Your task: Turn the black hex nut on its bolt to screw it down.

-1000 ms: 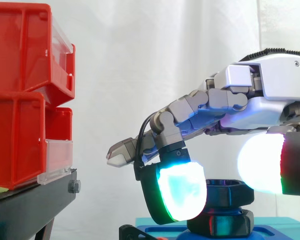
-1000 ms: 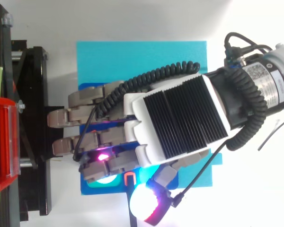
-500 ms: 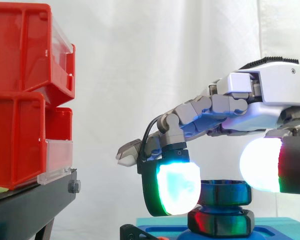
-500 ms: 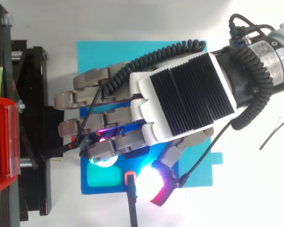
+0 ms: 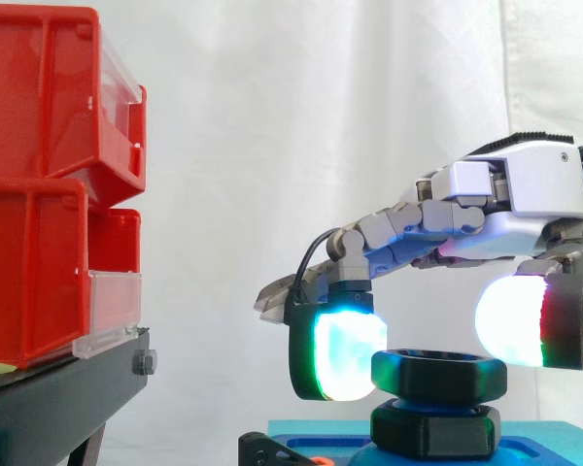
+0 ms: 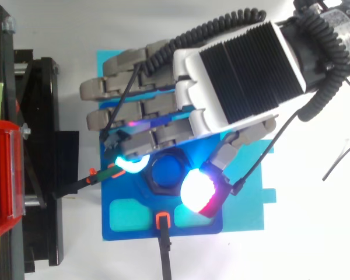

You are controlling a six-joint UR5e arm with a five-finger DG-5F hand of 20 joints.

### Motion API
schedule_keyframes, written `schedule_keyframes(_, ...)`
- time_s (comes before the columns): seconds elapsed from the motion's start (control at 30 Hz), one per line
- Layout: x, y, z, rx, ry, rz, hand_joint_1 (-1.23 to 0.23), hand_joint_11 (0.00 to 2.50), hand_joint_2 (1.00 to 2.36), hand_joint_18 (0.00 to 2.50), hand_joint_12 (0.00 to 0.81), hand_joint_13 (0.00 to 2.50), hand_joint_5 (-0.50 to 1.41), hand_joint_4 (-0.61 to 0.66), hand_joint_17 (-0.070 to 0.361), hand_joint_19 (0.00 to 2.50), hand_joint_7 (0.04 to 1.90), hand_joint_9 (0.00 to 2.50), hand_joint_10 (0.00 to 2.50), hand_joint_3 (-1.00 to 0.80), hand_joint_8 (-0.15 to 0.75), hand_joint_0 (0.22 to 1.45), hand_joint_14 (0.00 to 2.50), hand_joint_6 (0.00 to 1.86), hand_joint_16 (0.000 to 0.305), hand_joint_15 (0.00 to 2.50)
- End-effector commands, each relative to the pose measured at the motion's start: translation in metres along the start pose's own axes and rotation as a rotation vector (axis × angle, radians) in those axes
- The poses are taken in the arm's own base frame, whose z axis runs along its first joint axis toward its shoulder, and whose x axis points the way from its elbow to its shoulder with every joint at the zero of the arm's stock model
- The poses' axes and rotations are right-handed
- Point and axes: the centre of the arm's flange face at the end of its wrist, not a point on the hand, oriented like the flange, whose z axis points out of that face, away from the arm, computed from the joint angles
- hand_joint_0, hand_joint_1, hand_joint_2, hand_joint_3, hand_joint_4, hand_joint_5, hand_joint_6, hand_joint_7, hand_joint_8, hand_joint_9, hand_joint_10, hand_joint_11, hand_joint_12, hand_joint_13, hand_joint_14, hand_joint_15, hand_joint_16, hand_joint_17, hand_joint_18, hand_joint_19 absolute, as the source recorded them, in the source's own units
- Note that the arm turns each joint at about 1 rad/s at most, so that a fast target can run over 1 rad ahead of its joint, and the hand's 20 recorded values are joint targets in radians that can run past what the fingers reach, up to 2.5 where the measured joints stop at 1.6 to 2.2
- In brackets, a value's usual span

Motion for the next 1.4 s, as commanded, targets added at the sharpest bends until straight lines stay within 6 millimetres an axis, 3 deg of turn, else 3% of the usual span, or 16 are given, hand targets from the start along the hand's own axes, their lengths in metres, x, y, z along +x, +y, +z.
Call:
schedule_keyframes(0.0, -0.001, -0.006, -0.006, -0.005, 0.003, 0.000, -0.32, 0.00, 1.00, 0.26, 0.331, 0.30, -0.08, 0.13, 0.130, 0.32, 1.23, 0.36, 0.00, -0.50, 0.175, 0.48, 0.00, 0.58, 0.058, 0.00)
schedule_keyframes(0.43, -0.003, -0.013, -0.011, -0.013, -0.009, -0.006, -0.31, 0.00, 1.00, 0.25, 0.332, 0.30, -0.08, 0.14, 0.128, 0.32, 1.23, 0.36, 0.00, -0.50, 0.177, 0.48, 0.00, 0.58, 0.057, 0.00)
schedule_keyframes(1.03, -0.018, -0.001, 0.017, -0.044, -0.158, -0.086, -0.30, 0.00, 1.00, 0.25, 0.333, 0.30, -0.07, 0.14, 0.128, 0.33, 1.28, 0.36, 0.00, -0.50, 0.177, 0.48, 0.00, 0.50, 0.057, 0.00)
schedule_keyframes(1.23, -0.016, 0.006, 0.021, -0.041, -0.145, -0.078, -0.30, 0.00, 1.00, 0.25, 0.332, 0.29, -0.08, 0.15, 0.128, 0.32, 1.23, 0.36, 0.00, -0.50, 0.175, 0.48, 0.00, 0.50, 0.057, 0.00)
schedule_keyframes(1.37, -0.001, 0.007, 0.025, -0.038, -0.120, -0.062, -0.30, 0.00, 1.00, 0.25, 0.332, 0.29, -0.09, 0.16, 0.128, 0.32, 1.21, 0.36, 0.00, -0.50, 0.176, 0.48, 0.00, 0.50, 0.057, 0.00)
